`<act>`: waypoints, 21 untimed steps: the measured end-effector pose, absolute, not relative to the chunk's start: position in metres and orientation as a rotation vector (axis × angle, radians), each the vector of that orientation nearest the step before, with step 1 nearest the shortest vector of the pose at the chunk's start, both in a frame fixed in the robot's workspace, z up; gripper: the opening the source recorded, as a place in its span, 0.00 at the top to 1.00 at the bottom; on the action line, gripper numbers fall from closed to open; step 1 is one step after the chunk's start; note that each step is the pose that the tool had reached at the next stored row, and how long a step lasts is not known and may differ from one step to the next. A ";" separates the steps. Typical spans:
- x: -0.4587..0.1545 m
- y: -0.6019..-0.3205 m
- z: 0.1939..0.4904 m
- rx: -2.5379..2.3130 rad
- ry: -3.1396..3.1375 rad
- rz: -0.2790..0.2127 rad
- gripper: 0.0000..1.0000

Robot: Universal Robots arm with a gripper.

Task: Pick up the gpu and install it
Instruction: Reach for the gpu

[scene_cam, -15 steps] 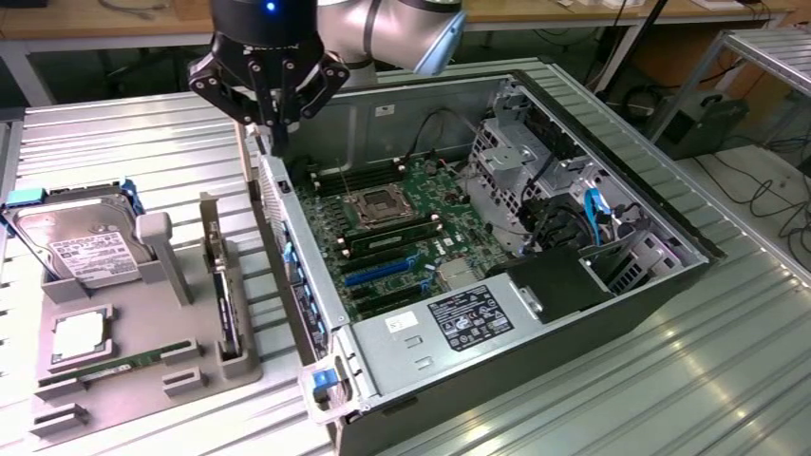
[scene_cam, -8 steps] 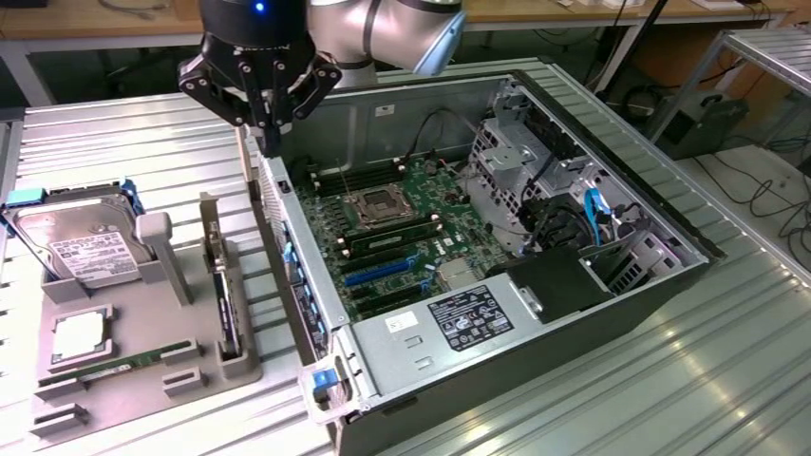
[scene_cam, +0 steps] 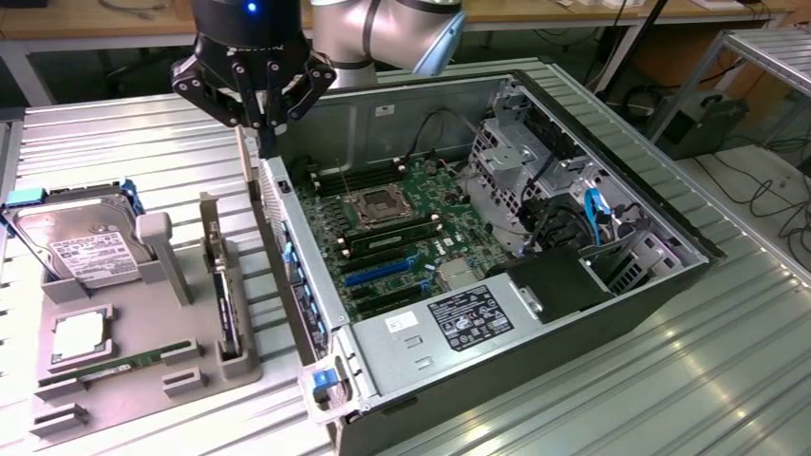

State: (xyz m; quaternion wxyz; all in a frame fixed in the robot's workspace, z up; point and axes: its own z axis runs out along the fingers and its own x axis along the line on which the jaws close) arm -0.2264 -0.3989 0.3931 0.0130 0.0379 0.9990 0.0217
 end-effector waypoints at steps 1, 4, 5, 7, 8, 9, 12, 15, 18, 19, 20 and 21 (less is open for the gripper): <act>-0.227 -0.399 0.393 0.118 3.113 0.068 0.89; -0.232 -0.399 0.393 0.118 3.113 0.068 0.89; -0.234 -0.399 0.393 0.118 3.113 0.068 0.89; -0.237 -0.399 0.393 0.118 3.112 0.068 0.89; -0.238 -0.399 0.393 0.118 3.112 0.068 0.89; -0.239 -0.399 0.393 0.118 3.112 0.068 0.89; -0.243 -0.399 0.393 0.118 3.112 0.068 0.89; -0.247 -0.399 0.393 0.118 3.112 0.068 0.89; -0.250 -0.399 0.393 0.118 3.112 0.068 0.89; -0.251 -0.399 0.393 0.118 3.112 0.068 0.89; -0.251 -0.399 0.393 0.118 3.112 0.068 0.89; -0.252 -0.399 0.393 0.118 3.112 0.068 0.89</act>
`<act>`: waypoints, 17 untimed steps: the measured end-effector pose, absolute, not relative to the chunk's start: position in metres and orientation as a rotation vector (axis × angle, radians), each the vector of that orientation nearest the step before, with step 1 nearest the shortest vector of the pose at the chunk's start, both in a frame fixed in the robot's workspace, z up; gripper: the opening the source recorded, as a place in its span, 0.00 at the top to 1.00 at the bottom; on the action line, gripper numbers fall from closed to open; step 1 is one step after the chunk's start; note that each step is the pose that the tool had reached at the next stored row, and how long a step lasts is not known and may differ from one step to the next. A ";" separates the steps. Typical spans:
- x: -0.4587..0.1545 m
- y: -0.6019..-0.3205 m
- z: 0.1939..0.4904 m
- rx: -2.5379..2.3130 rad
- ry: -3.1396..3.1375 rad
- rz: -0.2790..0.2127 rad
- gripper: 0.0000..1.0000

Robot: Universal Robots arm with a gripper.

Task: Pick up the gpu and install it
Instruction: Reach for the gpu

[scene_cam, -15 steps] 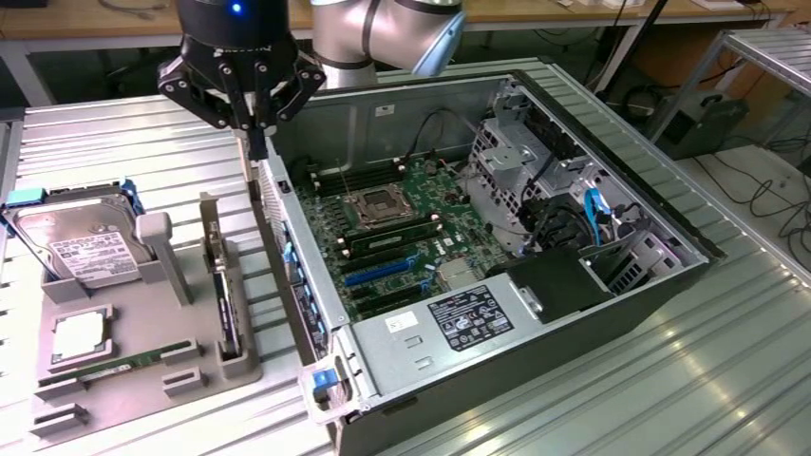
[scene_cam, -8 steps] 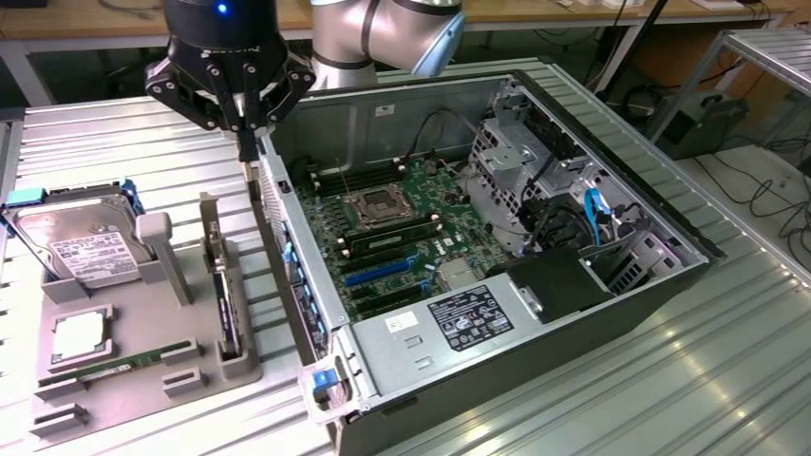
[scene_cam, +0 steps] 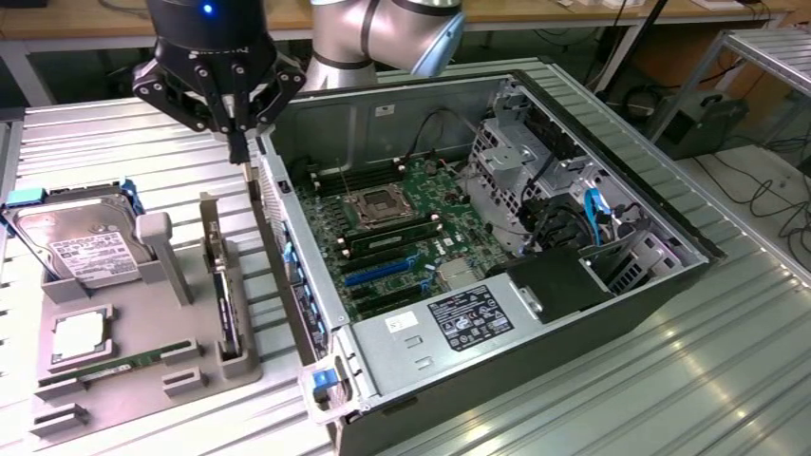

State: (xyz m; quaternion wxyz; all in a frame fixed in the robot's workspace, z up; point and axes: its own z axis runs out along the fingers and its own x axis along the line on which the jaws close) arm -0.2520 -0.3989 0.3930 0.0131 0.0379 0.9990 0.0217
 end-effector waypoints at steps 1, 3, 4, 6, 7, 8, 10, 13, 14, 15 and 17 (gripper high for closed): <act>-0.253 -0.399 0.393 0.118 3.112 0.068 0.89; -0.253 -0.399 0.393 0.118 3.113 0.068 0.89; -0.253 -0.399 0.393 0.118 3.113 0.068 0.89; -0.253 -0.399 0.393 0.118 3.112 0.068 0.89; -0.253 -0.399 0.393 0.118 3.112 0.068 0.89; -0.254 -0.399 0.393 0.118 3.112 0.068 0.89; -0.254 -0.399 0.393 0.118 3.113 0.068 0.89; -0.254 -0.401 0.393 0.118 3.113 0.068 0.89; -0.254 -0.401 0.393 0.118 3.112 0.068 0.89; -0.255 -0.402 0.393 0.118 3.113 0.068 0.89; -0.255 -0.403 0.393 0.118 3.113 0.068 0.89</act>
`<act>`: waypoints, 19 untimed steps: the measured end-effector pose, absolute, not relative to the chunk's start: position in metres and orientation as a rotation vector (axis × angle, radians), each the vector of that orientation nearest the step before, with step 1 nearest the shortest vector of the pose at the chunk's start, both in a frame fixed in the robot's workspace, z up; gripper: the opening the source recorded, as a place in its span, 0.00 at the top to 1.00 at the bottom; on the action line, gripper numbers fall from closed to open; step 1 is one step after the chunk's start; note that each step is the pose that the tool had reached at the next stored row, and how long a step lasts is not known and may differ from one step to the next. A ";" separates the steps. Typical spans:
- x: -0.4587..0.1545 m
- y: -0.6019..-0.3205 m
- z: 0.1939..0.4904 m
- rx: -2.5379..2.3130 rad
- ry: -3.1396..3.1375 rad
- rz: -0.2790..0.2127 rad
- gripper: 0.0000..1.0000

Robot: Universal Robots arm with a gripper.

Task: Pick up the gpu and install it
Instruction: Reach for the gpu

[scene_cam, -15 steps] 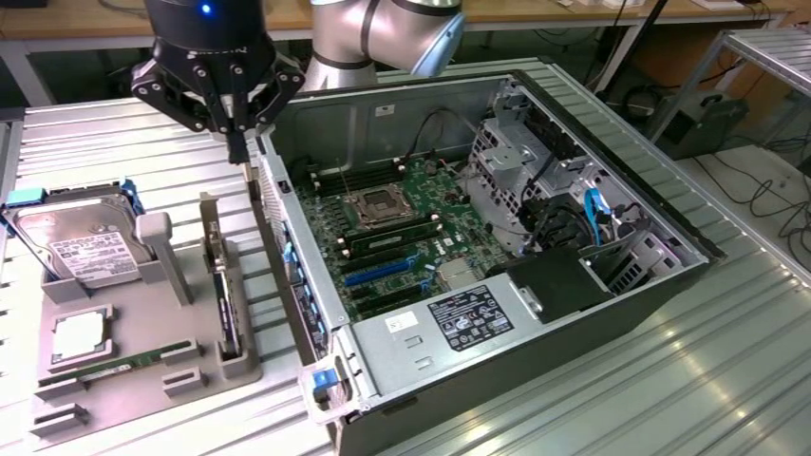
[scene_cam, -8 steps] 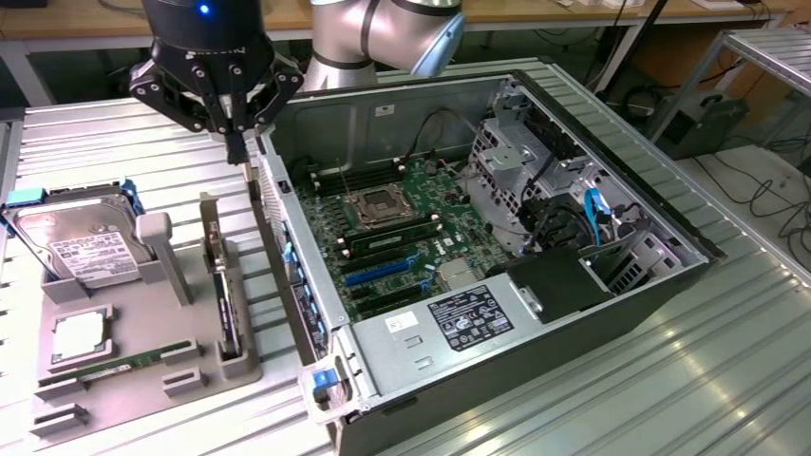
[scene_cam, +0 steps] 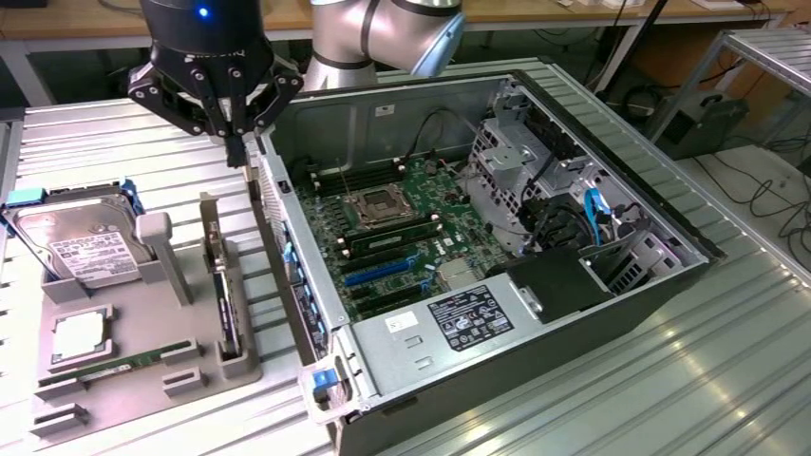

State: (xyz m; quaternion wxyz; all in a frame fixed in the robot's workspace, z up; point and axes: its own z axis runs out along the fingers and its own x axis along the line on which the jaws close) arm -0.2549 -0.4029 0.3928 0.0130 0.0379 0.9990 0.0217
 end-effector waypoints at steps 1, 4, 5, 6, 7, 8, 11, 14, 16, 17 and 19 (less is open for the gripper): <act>-0.255 -0.403 0.393 0.118 3.113 0.068 0.89; -0.255 -0.405 0.393 0.118 3.112 0.068 0.89; -0.255 -0.406 0.393 0.118 3.113 0.068 0.89; -0.256 -0.406 0.393 0.118 3.112 0.068 0.89; -0.256 -0.407 0.393 0.118 3.112 0.068 0.89; -0.256 -0.408 0.393 0.118 3.112 0.068 0.89; -0.257 -0.410 0.393 0.118 3.113 0.068 0.89; -0.258 -0.414 0.393 0.118 3.113 0.068 0.89; -0.258 -0.416 0.392 0.118 3.113 0.068 0.89; -0.259 -0.417 0.392 0.118 3.112 0.068 0.89; -0.259 -0.420 0.392 0.118 3.112 0.068 0.89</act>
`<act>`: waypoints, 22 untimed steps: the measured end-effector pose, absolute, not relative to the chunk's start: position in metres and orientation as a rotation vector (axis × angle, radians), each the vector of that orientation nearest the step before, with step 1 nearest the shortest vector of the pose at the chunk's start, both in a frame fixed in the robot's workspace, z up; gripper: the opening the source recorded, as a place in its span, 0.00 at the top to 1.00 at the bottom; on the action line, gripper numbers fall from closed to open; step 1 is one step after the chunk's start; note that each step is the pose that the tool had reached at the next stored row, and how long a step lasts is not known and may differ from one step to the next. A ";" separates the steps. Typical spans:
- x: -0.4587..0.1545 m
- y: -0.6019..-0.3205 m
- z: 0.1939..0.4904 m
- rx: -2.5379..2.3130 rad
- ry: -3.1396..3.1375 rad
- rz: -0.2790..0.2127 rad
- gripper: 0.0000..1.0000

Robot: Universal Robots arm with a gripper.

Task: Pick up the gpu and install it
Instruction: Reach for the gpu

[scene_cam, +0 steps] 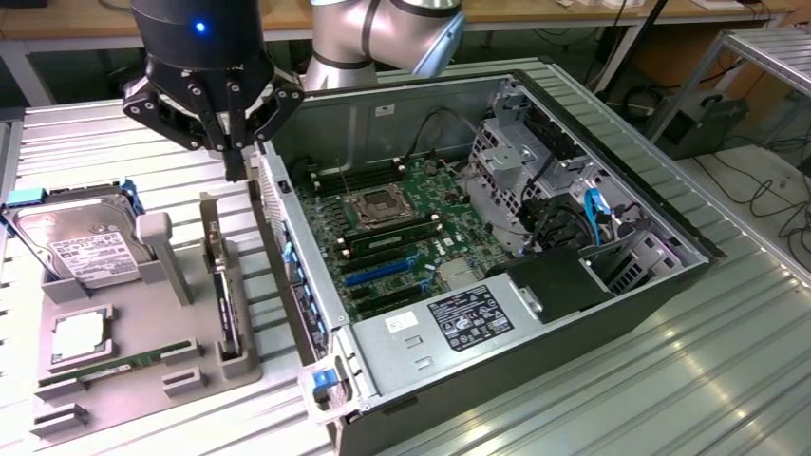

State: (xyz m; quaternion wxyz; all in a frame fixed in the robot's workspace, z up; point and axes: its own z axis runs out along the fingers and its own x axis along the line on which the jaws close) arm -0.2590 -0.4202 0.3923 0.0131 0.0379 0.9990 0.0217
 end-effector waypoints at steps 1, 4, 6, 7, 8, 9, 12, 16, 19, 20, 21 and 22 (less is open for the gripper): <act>-0.259 -0.421 0.392 0.118 3.112 0.068 0.89; -0.259 -0.426 0.392 0.118 3.113 0.068 0.89; -0.259 -0.428 0.392 0.118 3.113 0.068 0.89; -0.259 -0.429 0.392 0.118 3.113 0.068 0.89; -0.260 -0.431 0.392 0.118 3.113 0.068 0.89; -0.260 -0.433 0.392 0.118 3.113 0.068 0.89; -0.260 -0.435 0.392 0.118 3.113 0.068 0.89; -0.260 -0.439 0.392 0.118 3.112 0.068 0.89; -0.260 -0.444 0.392 0.118 3.112 0.068 0.89; -0.260 -0.447 0.392 0.118 3.113 0.068 0.89; -0.260 -0.448 0.392 0.118 3.112 0.068 0.89; -0.260 -0.449 0.392 0.118 3.113 0.068 0.89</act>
